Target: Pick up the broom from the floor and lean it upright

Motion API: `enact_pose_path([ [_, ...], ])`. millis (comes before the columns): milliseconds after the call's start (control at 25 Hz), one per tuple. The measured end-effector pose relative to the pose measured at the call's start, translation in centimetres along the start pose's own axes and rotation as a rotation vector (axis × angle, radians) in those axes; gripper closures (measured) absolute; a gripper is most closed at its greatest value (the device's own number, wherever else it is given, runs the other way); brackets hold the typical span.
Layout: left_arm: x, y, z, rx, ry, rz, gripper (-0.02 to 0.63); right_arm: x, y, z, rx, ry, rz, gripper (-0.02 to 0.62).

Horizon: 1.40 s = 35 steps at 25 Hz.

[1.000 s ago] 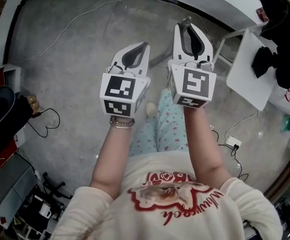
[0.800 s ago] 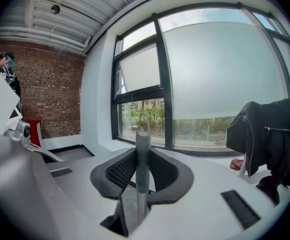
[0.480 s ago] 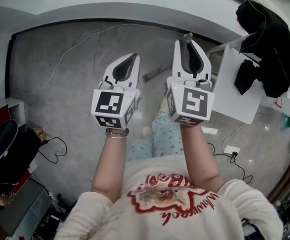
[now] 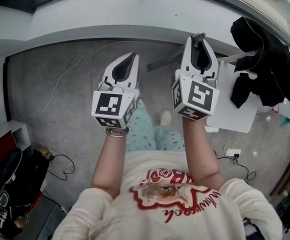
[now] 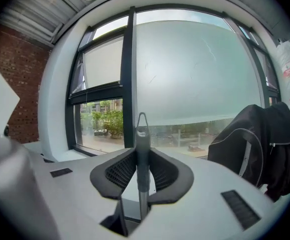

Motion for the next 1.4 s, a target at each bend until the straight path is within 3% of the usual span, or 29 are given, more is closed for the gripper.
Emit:
enact_pose_path([
  [200,2.5,-6.0,5.0,-0.125,-0.04,0.054,0.586,-0.5,-2.4,6.6,-0.12,-0.041,-0.004,0.499],
  [360,4.6,-11.9,7.3,-0.208,-0.077,0.098,0.586,-1.5,-6.3,11.4,-0.164,-0.061,-0.042,0.499],
  [640,6.0,-19.9,9.3,-0.217,-0.088,0.115,0.586,-1.1,-12.5,17.2,-0.134,-0.04,-0.094,0.497],
  [1000,3.8,-20.7,12.1,-0.243,-0.086,0.032,0.586,-1.3,-14.1,20.7,0.003,0.038,-0.159,0.495],
  [1400,3.5,-20.0,14.0,-0.288,-0.094,-0.006,0.586,-1.0,-13.3,20.4,0.088,0.09,-0.191,0.403],
])
Point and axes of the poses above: the fingertips, and each gripper's own axes: z forward along the fingers, y to its right, x out of its top, the point moved 9 cm from there along -z, backward along the fingers, and after that the axes turned 10 degrees about -x, right-handed, at the moved point
